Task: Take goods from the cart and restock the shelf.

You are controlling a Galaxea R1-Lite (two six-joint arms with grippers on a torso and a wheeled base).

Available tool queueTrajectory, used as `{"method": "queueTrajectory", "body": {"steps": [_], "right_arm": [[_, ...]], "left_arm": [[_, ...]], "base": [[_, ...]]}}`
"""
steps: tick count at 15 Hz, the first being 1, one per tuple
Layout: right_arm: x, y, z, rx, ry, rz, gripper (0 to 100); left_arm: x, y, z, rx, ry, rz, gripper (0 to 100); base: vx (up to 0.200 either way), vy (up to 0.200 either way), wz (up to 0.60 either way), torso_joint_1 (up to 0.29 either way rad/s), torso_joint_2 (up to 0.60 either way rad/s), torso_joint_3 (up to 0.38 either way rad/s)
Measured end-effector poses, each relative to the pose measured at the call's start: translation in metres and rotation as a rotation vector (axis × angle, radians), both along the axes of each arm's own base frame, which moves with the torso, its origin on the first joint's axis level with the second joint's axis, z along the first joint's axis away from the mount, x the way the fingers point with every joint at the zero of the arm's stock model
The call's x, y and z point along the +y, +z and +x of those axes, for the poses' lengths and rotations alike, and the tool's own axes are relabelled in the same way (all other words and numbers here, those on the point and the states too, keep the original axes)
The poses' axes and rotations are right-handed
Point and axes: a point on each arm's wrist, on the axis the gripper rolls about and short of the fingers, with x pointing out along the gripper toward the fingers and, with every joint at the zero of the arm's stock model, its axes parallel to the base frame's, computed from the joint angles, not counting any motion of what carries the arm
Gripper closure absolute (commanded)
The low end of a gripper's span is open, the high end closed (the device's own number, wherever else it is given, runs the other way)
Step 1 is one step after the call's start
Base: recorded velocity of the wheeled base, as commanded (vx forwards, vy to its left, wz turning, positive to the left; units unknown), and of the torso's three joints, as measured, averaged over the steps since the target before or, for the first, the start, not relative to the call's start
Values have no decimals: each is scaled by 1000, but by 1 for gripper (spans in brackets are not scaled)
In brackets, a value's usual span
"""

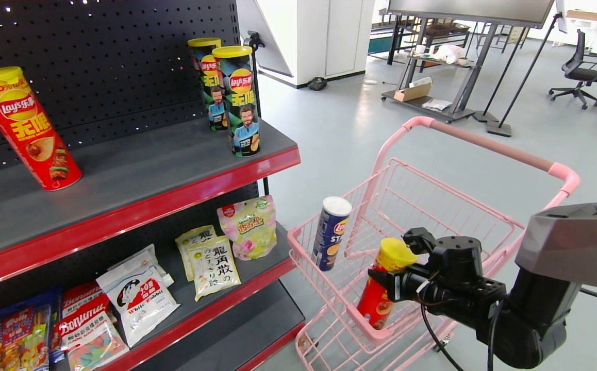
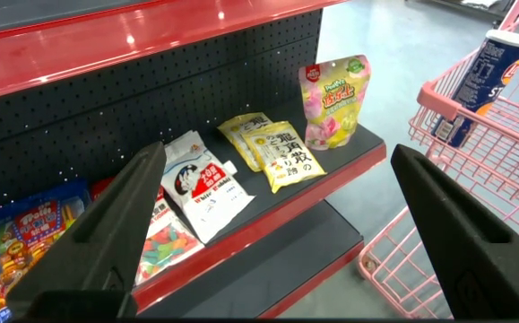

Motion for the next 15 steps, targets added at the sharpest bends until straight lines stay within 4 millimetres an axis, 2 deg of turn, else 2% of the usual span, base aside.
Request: {"method": "queueTrajectory", "body": {"steps": [3,7,10,12,14,15], "right_arm": [[6,2,0,-27,-9,-11,100],[9,31,3,-184,14,-67,100],[6,83,13,-282,24,-131,100],[0,129,13,-302,9,-164,100],[-10,180,-1,-344,-54,-188,100],[-18,202,-16,-361,-95,-208,100]], "left_arm": [[0,0,0,0,-1,0,0],[0,0,0,1,1,-1,0],[0,0,0,1,1,-1,0],[0,0,0,1,1,-1,0],[0,0,0,1,-1,-1,0],[0,0,0,2,-2,-1,0]], "base": [[0,0,0,0,0,0],[0,0,0,0,0,0],[0,0,0,0,0,0],[0,0,0,0,0,0],[0,0,0,0,0,0],[0,0,0,0,0,0]]}}
